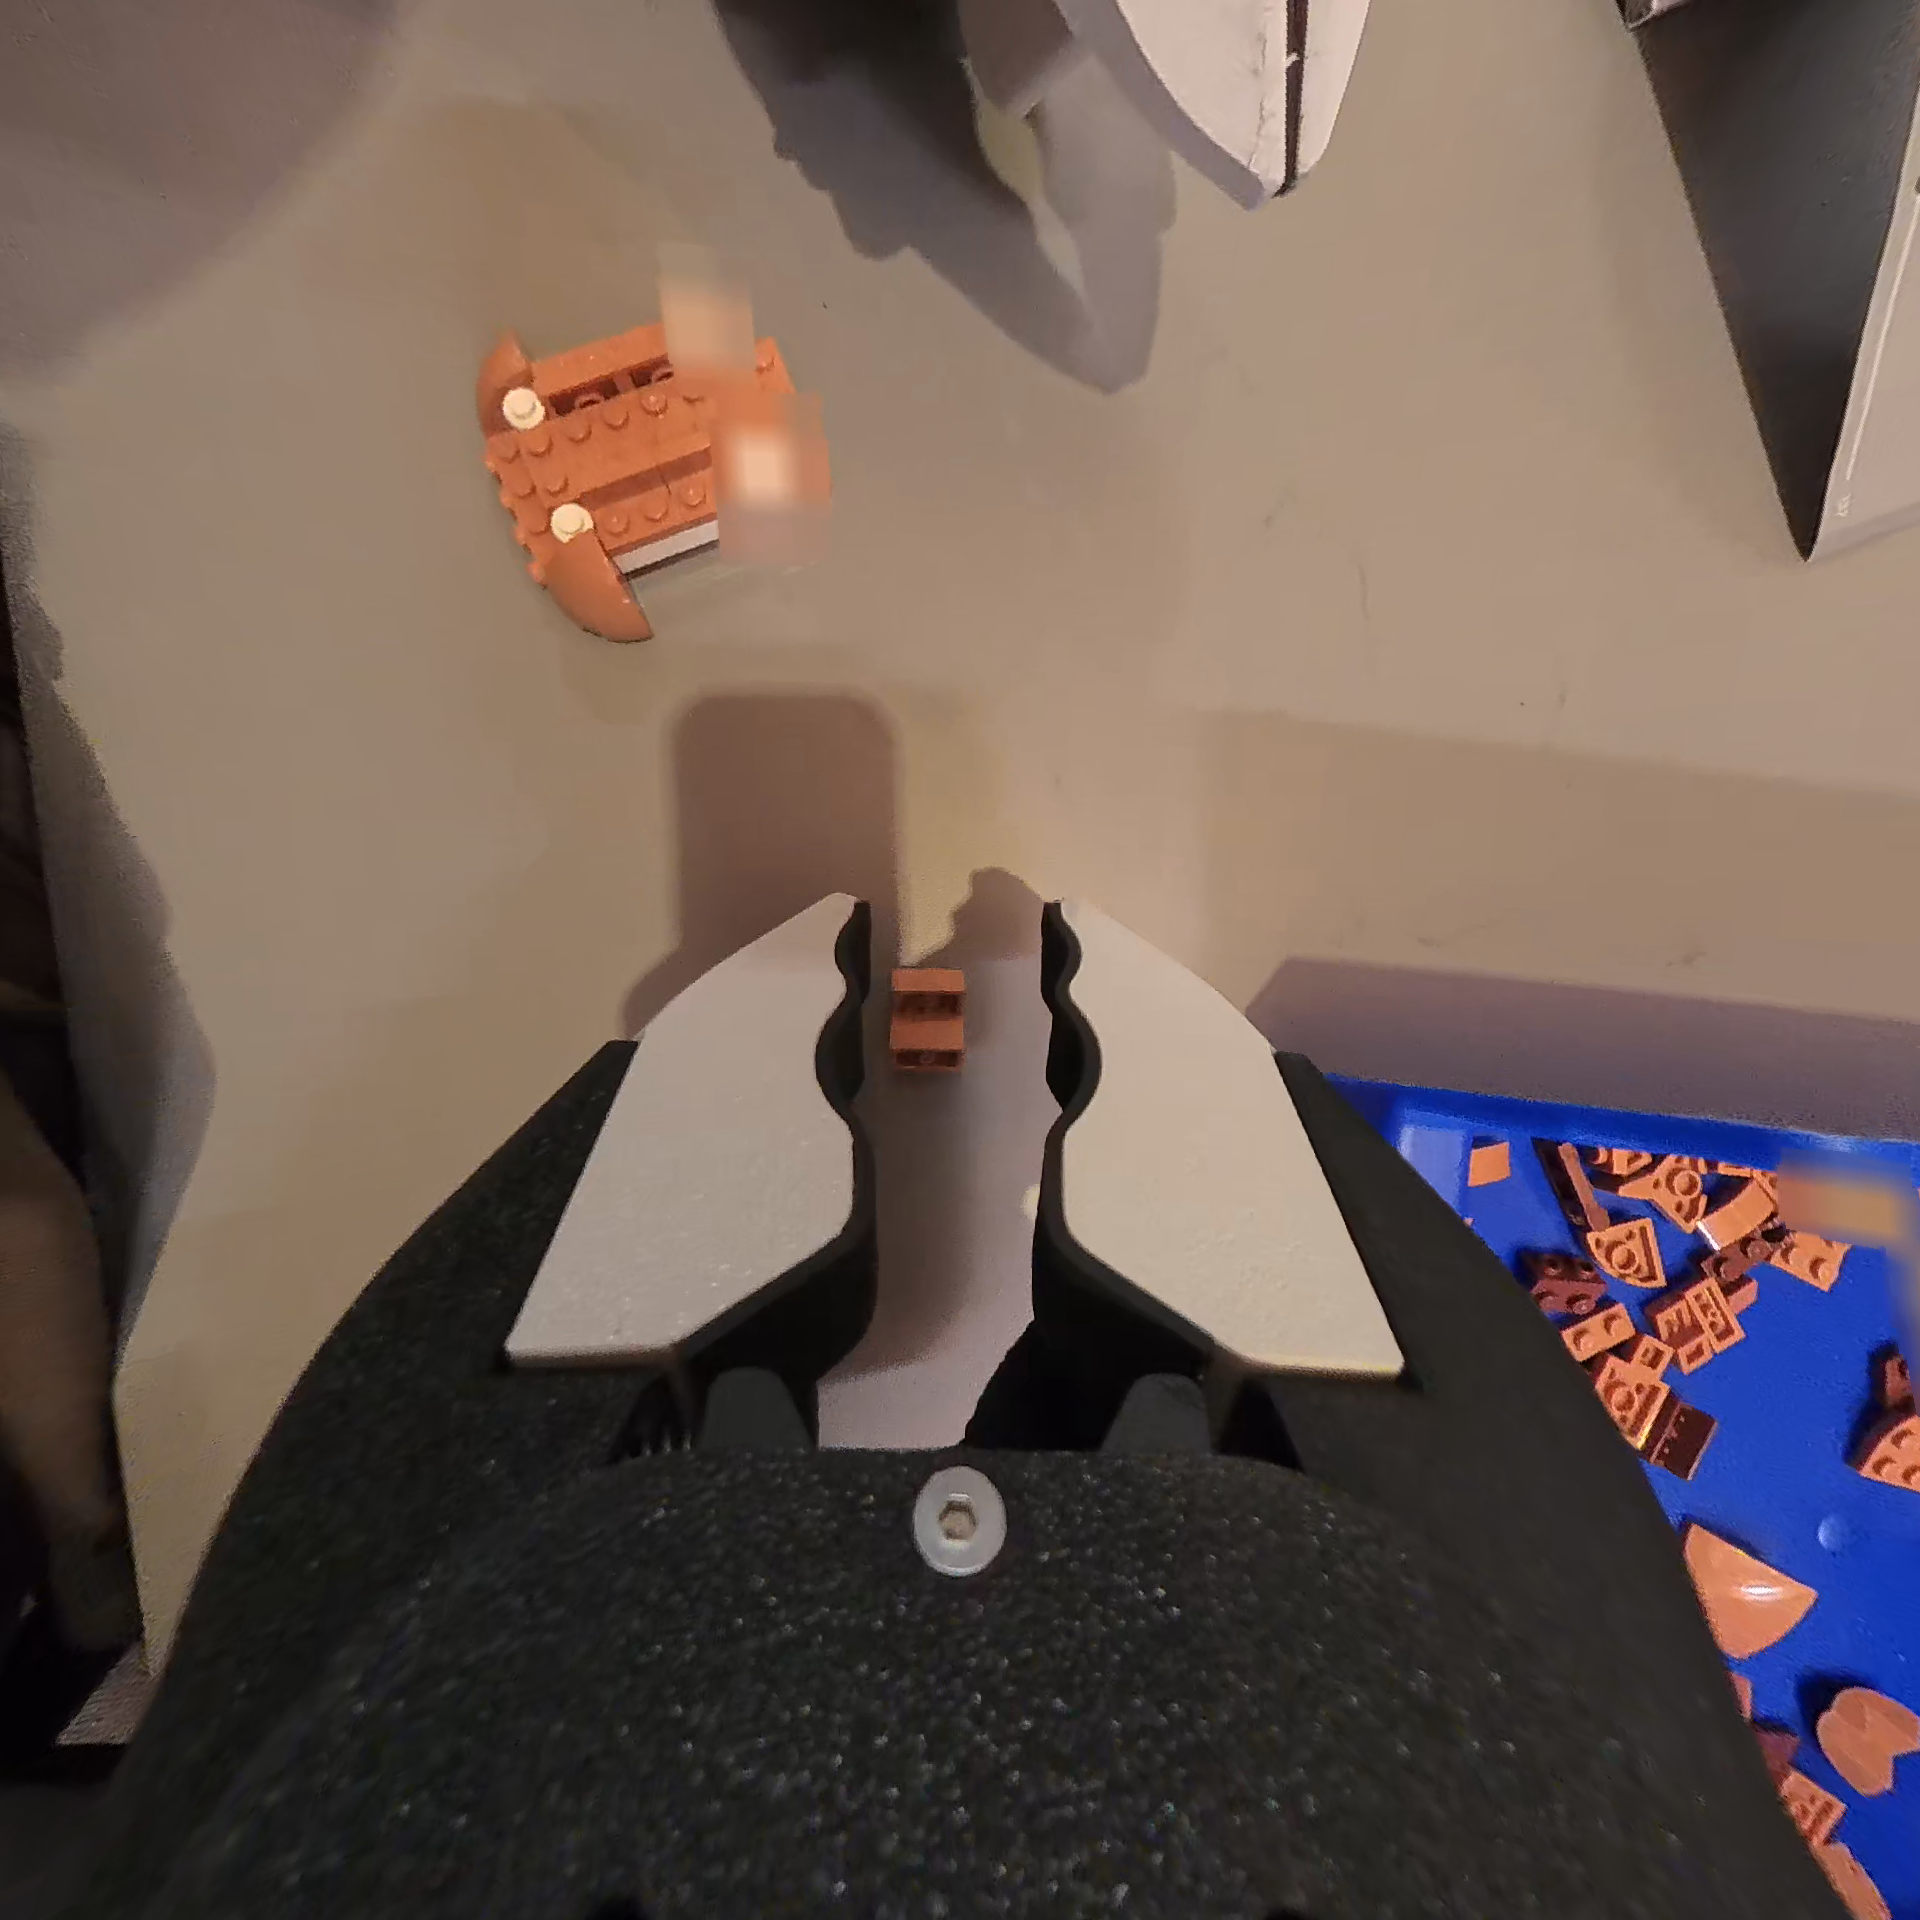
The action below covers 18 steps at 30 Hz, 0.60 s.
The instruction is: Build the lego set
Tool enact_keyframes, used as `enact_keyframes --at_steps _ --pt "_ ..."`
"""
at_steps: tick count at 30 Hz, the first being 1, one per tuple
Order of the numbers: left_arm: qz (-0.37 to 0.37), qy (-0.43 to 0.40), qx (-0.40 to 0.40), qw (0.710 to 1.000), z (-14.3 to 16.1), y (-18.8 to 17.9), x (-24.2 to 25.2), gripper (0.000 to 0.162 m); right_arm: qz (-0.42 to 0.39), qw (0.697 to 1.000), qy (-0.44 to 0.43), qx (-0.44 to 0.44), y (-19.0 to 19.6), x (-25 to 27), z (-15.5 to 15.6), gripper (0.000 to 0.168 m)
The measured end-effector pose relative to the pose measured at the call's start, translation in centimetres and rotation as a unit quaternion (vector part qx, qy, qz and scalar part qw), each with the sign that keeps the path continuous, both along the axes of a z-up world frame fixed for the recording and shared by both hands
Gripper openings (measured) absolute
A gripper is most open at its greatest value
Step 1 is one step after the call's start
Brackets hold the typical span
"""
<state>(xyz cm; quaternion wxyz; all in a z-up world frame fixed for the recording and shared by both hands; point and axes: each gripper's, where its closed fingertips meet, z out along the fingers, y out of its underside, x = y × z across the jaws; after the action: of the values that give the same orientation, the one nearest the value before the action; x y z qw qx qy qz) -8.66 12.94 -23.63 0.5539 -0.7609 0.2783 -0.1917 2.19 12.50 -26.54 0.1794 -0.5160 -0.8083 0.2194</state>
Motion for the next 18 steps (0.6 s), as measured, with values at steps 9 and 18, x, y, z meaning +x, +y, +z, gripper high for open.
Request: enact_keyframes --at_steps 9,18 --pt "0.000 -0.009 -0.002 1.000 0.1 0.0 -0.2 0.000 0.005 1.000 0.023 -0.007 0.5 -0.4 1.4 0.032" --pt "0.003 -0.008 -0.003 1.000 0.1 0.0 -0.4 0.000 -0.059 0.994 0.064 0.060 7.6 2.3 7.2 0.031"
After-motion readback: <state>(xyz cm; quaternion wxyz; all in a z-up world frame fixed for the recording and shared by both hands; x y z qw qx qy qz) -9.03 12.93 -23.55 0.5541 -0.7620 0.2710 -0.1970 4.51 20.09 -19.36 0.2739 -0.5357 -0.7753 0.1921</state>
